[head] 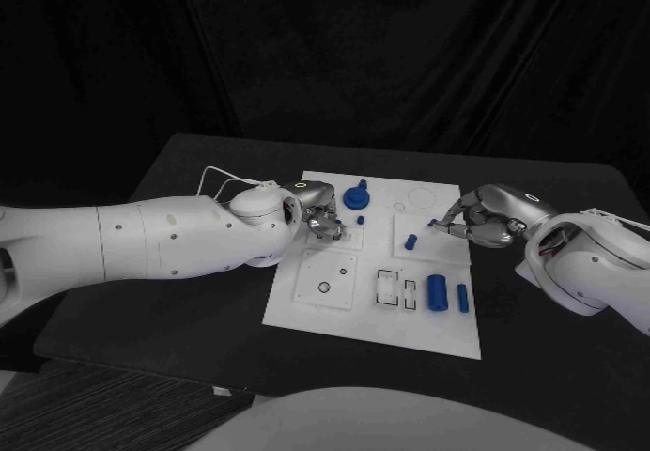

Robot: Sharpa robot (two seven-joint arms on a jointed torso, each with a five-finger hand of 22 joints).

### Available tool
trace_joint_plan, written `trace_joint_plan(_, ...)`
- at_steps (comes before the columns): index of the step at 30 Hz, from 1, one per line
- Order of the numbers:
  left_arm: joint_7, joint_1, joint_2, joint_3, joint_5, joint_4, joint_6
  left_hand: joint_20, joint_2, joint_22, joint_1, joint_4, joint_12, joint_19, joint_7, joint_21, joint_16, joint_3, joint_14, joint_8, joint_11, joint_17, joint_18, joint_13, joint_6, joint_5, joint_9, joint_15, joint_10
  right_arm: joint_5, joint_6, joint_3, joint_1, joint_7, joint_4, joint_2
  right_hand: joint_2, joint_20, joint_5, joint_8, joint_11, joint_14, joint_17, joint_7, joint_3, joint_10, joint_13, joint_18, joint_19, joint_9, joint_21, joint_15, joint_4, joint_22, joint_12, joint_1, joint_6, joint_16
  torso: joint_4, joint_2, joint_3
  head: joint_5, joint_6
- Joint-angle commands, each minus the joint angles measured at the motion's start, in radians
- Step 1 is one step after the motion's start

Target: Assemble the parts on the task board

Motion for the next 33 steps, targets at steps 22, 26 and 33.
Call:
trace_joint_plan(22,-0.030,-0.005,-0.009,0.001,-0.012,0.021,0.037,-0.008,0.028,0.226,0.006,0.033,0.022,0.062,-0.015,0.000,0.014,-0.006,0.104,-0.001,-0.016,0.266,-0.019,0.261,0.004,0.044,0.048,-0.013,0.104,-0.002,-0.001,0.001,-0.006,-0.009,0.003,-0.001,0.008,0.004,0.020,0.024,0.002,0.074,0.171,-0.001,-0.004,0.106,0.264,0.018,-0.010,0.015,-0.023,0.000,-0.011,0.157,0.017,0.029,-0.010,-0.015,0.0007,0.001,-0.0003,0.000,0.000)
trace_joint_plan(26,-0.033,-0.006,-0.008,0.001,-0.012,0.019,0.048,-0.008,0.033,0.225,0.002,0.047,0.022,0.061,-0.015,-0.002,0.014,-0.029,0.104,-0.004,-0.016,0.266,-0.018,0.261,0.006,0.049,0.047,-0.014,0.104,-0.002,0.002,0.001,-0.006,-0.011,0.002,-0.001,0.007,0.004,0.024,0.025,0.002,0.074,0.171,-0.001,-0.003,0.106,0.264,0.018,-0.010,0.016,-0.024,0.000,-0.012,0.157,0.017,0.033,-0.011,-0.015,0.0023,0.000,0.0002,-0.002,0.000)
trace_joint_plan(33,-0.038,-0.007,-0.006,0.001,-0.012,0.015,0.065,-0.008,0.043,0.225,-0.003,0.074,0.022,0.061,-0.014,-0.003,0.014,-0.077,0.104,-0.009,-0.016,0.266,-0.018,0.261,0.009,0.053,0.045,-0.014,0.104,-0.002,0.005,0.001,-0.007,-0.013,0.001,0.000,0.007,0.004,0.030,0.027,0.002,0.074,0.170,-0.001,-0.001,0.106,0.264,0.018,-0.011,0.017,-0.027,0.000,-0.014,0.157,0.017,0.039,-0.012,-0.016,0.0003,0.000,-0.0001,0.002,0.000)
